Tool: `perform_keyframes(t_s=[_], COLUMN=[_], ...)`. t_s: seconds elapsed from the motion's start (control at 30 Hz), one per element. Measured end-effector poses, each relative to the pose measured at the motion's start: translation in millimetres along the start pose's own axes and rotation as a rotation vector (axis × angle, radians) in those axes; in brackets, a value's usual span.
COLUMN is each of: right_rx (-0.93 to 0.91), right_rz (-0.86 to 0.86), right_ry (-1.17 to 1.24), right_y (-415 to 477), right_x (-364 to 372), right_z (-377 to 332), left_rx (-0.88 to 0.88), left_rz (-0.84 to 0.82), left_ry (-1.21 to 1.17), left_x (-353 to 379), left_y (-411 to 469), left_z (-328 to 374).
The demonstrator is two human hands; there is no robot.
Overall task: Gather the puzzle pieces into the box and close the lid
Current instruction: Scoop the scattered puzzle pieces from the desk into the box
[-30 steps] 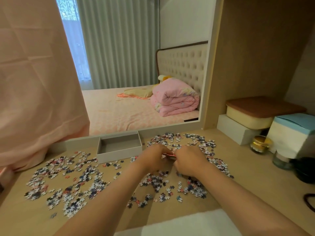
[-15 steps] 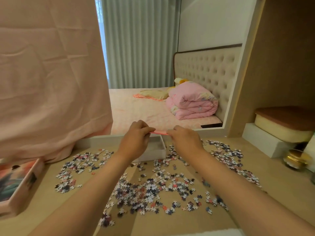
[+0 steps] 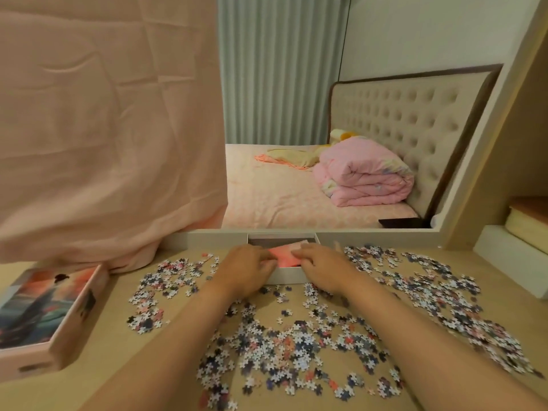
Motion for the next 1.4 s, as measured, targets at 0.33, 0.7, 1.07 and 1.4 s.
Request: perform_keyframes(t_s=[0.33, 0.7, 1.07, 1.4], right_rx=[-0.092, 0.14, 0.017, 0.049], right_rz=[0.085, -0.514, -0.247, -0.268], right_ry=[-0.025, -0.153, 0.126, -0.004], right_y=[-14.8, -103.8, -79.5, -72.3], right_x=[-20.4, 22.2, 37.4, 54.7], right_z=[-36.2, -60.4, -81.6, -84.8], left_rx=[0.019, 0.016, 0.064, 0.008], left_rz=[0.069, -0.449, -0.152, -0.318], left_ry=[0.02, 0.139, -0.004, 0.138], left_x=[-21.0, -14.4, -9.8, -3.9], left_y=[-16.1, -125.1, -117.0, -119.1], left_z=[5.0, -6.2, 3.9, -8.5])
Point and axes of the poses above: each hand's wrist, its own y-axis towards the middle knuckle, its own x-axis out of the palm, z = x × y, the point moved 6 cm from there along y, towards the middle knuckle, and after that the axes turned 11 degrees about y, right-handed, at the moved point
